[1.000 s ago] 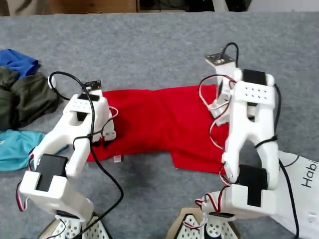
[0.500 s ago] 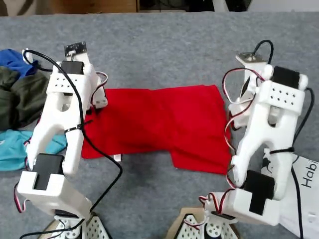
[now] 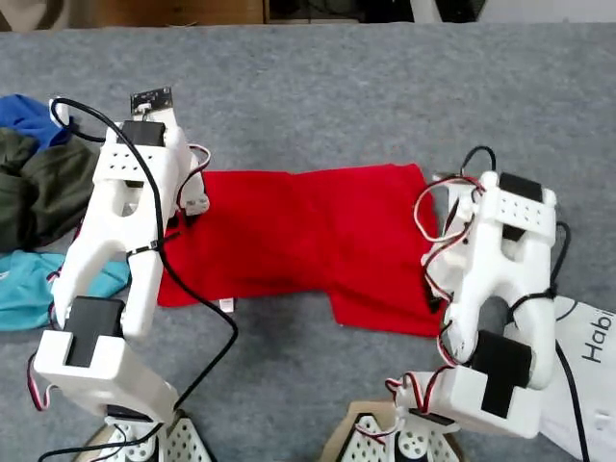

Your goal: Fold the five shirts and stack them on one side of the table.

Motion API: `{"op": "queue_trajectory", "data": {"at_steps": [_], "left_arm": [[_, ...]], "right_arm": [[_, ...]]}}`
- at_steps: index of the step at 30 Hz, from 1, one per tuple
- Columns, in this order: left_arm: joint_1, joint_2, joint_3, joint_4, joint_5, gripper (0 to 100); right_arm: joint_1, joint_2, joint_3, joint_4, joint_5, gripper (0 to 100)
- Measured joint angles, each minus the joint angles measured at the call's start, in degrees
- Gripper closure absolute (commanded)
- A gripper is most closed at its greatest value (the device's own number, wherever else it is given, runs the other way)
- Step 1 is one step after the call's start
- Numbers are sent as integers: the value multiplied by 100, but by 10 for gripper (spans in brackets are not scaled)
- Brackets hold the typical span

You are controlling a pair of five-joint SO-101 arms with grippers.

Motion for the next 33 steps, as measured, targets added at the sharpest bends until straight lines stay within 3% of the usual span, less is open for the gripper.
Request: {"op": "queue_trajectory", "data": {"at_steps": [6, 18, 33], "left_arm": [[0, 0, 0, 0, -9, 982], [0, 0, 0, 0, -9, 982], [0, 0, 0, 0, -9, 982]], "right_arm": [[396, 0, 114, -360, 88, 862], [53, 0, 844, -1793, -299, 862], [53, 0, 1037, -1996, -325, 925]]}}
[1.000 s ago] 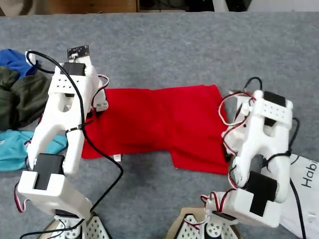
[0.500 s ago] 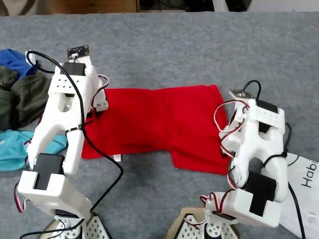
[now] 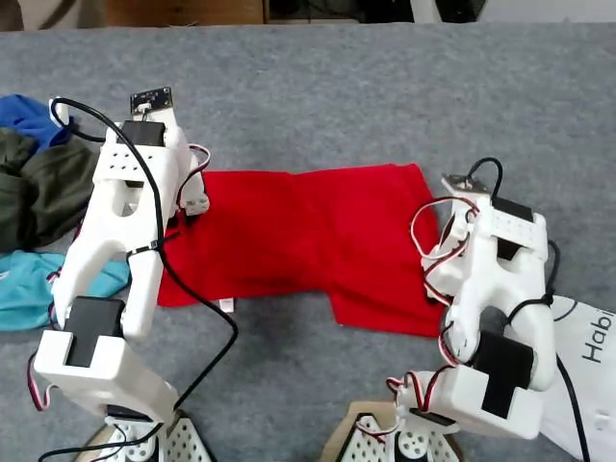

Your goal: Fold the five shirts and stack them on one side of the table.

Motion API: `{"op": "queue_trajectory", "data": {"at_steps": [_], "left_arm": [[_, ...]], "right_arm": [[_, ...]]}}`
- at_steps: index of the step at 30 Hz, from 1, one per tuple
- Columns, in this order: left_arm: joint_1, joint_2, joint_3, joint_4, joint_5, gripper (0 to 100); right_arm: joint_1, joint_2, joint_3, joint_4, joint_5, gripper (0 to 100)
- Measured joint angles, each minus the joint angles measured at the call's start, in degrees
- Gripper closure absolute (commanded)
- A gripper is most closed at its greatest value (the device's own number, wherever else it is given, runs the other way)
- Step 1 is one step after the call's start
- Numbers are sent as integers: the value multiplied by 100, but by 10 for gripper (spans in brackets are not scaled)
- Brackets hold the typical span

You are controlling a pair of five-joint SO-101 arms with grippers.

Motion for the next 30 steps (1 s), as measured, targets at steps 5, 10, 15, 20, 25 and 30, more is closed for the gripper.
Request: {"op": "queue_trajectory", "data": {"at_steps": [5, 10, 15, 20, 25, 30], "left_arm": [[0, 0, 0, 0, 0, 982], [0, 0, 0, 0, 0, 982], [0, 0, 0, 0, 0, 982], [0, 0, 0, 0, 0, 982], [0, 0, 0, 0, 0, 982], [0, 0, 0, 0, 0, 982]], "right_arm": [[0, 35, 35, -44, 0, 818], [0, 79, 35, -44, 0, 789], [0, 79, 35, -53, 0, 790], [0, 79, 35, -53, 0, 790], [0, 79, 193, -273, 0, 790], [0, 79, 519, -615, 0, 790]]}}
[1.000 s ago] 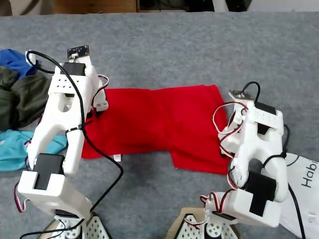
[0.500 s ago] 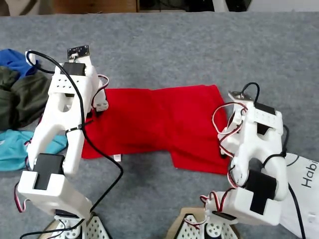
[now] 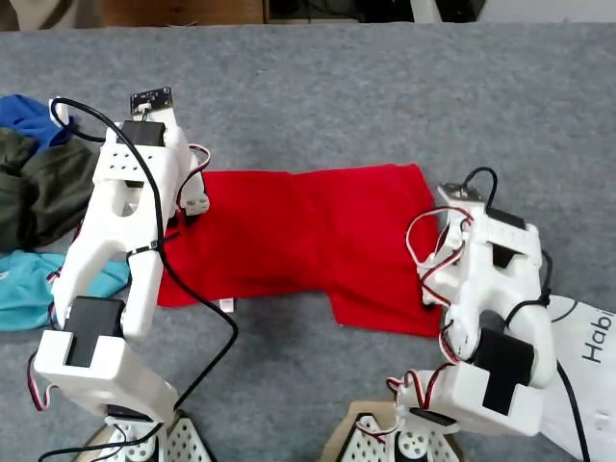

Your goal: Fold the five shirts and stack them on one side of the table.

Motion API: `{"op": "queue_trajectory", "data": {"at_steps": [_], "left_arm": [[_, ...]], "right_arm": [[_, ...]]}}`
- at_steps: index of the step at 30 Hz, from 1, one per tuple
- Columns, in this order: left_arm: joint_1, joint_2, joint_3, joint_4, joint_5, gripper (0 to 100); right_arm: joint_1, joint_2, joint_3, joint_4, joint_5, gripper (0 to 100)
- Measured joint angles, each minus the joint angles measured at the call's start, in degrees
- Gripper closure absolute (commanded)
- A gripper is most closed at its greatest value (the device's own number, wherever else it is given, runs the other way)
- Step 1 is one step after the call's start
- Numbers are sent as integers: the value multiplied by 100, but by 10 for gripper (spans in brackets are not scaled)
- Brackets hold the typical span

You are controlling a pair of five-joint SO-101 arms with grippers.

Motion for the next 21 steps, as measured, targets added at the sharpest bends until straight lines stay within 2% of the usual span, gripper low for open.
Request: {"op": "queue_trajectory", "data": {"at_steps": [3, 8, 21], "left_arm": [[0, 0, 0, 0, 0, 982], [0, 0, 0, 0, 0, 982], [0, 0, 0, 0, 0, 982]], "right_arm": [[0, 0, 9, -26, 0, 806], [0, 0, 9, -53, 0, 930], [0, 0, 9, -70, -9, 950]]}}
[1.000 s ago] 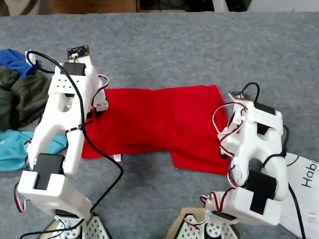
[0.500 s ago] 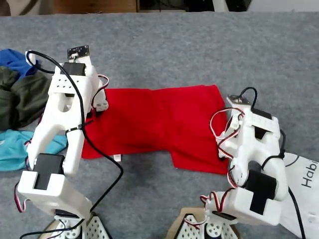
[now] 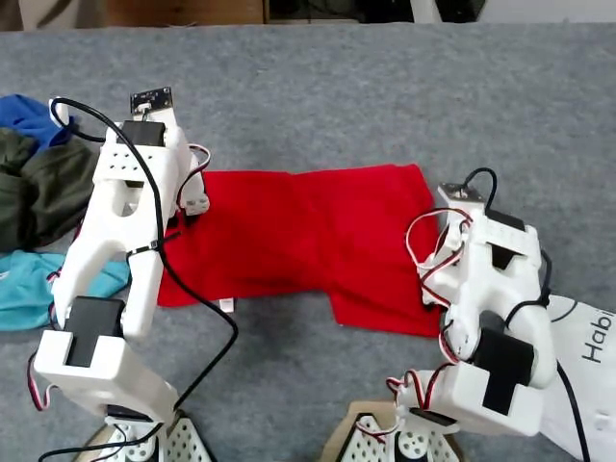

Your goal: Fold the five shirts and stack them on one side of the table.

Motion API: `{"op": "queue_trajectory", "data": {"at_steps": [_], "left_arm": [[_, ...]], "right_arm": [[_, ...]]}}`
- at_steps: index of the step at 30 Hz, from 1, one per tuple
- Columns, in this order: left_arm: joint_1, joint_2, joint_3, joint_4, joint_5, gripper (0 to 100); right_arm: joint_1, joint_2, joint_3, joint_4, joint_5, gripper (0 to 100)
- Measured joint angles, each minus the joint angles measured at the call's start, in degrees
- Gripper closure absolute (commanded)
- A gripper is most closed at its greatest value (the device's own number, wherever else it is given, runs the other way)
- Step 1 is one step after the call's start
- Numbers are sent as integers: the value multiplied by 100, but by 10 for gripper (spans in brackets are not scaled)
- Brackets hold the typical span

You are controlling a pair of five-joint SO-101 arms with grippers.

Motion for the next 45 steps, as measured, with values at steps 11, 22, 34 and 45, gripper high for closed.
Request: {"op": "queue_trajectory", "data": {"at_steps": [11, 22, 34, 45], "left_arm": [[0, 0, -9, 9, 0, 982], [0, 9, -475, 158, 0, 982], [0, 9, -475, 176, 0, 982], [0, 9, -475, 211, 0, 982]], "right_arm": [[0, 0, -633, 624, 18, 976], [-9, 0, -1925, 1644, -132, 973], [-149, -413, -2514, 2127, -132, 972], [-580, -598, -2585, 2382, -132, 975]]}}
